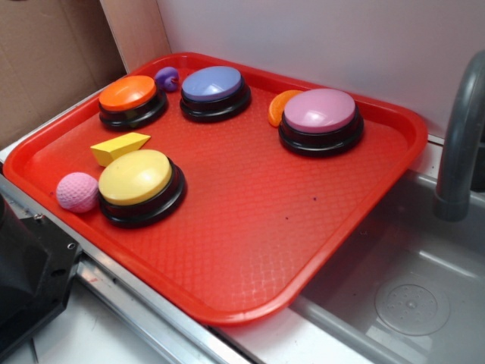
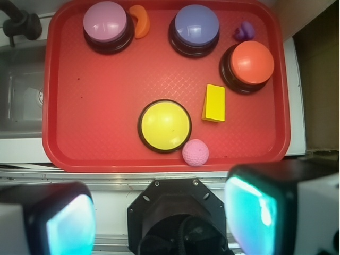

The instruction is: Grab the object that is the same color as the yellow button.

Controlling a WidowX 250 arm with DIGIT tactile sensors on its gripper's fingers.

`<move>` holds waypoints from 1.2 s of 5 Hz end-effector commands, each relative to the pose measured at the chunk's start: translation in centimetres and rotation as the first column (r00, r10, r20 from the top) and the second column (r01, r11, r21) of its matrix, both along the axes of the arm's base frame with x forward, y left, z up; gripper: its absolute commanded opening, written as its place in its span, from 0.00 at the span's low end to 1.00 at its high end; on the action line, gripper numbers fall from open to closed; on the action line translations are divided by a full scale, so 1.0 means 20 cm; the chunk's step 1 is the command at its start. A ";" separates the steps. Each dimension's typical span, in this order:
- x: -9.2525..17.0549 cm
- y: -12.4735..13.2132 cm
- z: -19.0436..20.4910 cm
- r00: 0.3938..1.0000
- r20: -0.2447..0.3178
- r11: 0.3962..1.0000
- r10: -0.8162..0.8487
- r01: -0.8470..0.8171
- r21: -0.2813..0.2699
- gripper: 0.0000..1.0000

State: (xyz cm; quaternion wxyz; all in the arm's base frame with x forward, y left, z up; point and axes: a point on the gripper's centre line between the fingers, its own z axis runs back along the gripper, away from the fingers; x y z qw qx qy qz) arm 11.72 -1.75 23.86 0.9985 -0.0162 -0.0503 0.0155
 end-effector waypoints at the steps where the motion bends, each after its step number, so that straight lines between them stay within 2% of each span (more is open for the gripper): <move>1: 0.00 0.00 0.00 1.000 0.000 1.000 0.000 0.000 0.000 1.00; 2: 0.05 0.06 -0.07 0.999 0.031 1.000 0.022 -0.022 -0.023 1.00; 3: 0.09 0.10 -0.14 0.996 0.040 0.996 0.086 -0.086 -0.010 1.00; 4: 0.20 0.21 -0.29 0.984 0.022 0.984 0.175 -0.174 -0.048 1.00; 6: 0.31 0.40 -0.51 0.946 -0.008 0.944 0.324 -0.324 -0.055 1.00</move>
